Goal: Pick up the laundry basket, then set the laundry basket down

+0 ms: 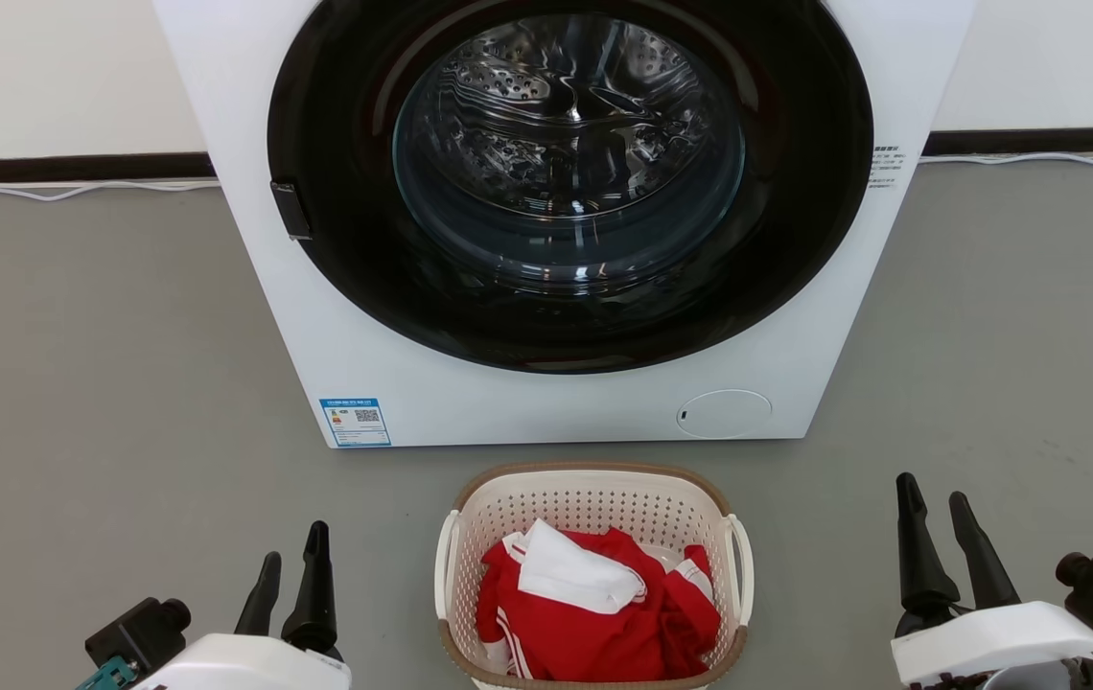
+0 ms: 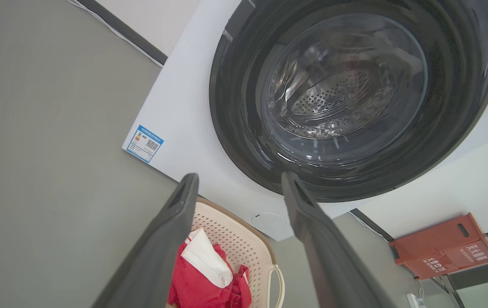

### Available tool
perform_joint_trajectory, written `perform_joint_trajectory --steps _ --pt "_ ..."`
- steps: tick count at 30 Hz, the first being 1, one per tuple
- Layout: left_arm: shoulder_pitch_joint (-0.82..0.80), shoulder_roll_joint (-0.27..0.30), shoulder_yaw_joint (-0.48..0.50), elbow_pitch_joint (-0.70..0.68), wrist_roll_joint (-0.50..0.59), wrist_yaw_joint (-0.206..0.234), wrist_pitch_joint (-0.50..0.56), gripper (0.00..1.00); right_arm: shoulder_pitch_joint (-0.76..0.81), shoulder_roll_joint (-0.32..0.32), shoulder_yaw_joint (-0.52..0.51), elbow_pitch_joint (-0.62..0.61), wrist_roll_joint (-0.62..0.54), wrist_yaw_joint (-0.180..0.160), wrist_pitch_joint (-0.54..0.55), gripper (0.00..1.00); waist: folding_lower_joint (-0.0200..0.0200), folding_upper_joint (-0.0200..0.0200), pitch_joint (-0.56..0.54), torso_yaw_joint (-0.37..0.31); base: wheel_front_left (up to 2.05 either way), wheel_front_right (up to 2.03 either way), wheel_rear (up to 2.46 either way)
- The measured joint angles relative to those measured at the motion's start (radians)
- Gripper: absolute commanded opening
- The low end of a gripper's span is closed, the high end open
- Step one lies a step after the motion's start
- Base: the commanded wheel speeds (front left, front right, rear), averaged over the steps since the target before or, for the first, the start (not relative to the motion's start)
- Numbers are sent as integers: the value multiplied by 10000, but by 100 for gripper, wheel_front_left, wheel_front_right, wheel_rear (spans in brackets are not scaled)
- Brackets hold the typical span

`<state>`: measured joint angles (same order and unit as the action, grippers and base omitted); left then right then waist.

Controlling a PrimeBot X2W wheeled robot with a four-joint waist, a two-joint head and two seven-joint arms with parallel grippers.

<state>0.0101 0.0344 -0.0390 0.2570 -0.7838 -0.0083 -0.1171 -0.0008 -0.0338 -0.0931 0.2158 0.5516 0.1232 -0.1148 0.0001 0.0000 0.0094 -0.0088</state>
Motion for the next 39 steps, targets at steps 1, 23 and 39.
perform_joint_trajectory --steps 1,23,39 --pt "0 2 -15 -4 107 19 -38 100 1 -2 -2 6 -115 0 -6 100 0 0 -2 -2 0 0 0" --pt "12 35 -205 -148 2585 343 -675 100 8 -15 -12 12 -2957 2 -633 100 -1 0 -15 -39 0 0 0" --pt "39 59 -380 -261 4370 541 -1112 100 16 -27 -79 -46 -4832 4 -1070 100 0 0 -52 -58 0 0 0"
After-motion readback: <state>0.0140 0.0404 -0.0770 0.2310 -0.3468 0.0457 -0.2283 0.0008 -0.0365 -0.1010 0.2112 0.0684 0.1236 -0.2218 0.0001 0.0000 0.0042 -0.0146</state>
